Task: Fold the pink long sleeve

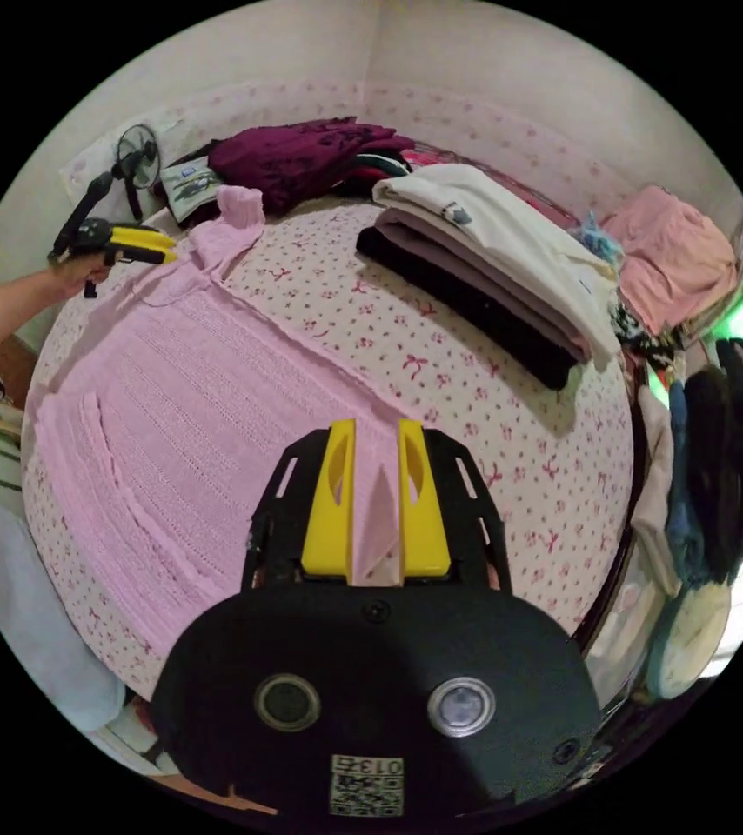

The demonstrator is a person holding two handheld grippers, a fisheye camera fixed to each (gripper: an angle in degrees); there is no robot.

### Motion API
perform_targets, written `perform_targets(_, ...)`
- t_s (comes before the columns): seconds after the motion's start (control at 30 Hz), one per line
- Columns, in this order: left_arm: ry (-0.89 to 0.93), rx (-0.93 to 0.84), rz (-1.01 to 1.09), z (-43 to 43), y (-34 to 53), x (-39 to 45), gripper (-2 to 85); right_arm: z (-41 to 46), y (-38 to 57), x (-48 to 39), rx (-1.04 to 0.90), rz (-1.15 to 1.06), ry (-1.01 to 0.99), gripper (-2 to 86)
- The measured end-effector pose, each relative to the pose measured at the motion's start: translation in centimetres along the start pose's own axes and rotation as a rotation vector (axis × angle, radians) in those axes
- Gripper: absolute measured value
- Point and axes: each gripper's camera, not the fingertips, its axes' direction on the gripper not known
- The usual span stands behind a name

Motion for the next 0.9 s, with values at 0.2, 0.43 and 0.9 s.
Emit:
perform_targets(0.2,0.056,-0.014,0.084,0.3,-1.6,-0.4,8.0,3.5,-5.1,1.0,-0.08,-0.185,-0.053,7.7)
perform_targets(0.43,0.116,-0.037,0.165,-1.5,-1.4,-0.2,1.6,6.5,-8.0,2.2,-0.235,-0.211,-0.15,2.9)
perform_targets(0.9,-0.017,0.238,0.175,-17.7,11.8,4.0,0.4,-1.7,-1.5,-5.1,0.029,-0.251,0.11,1.2)
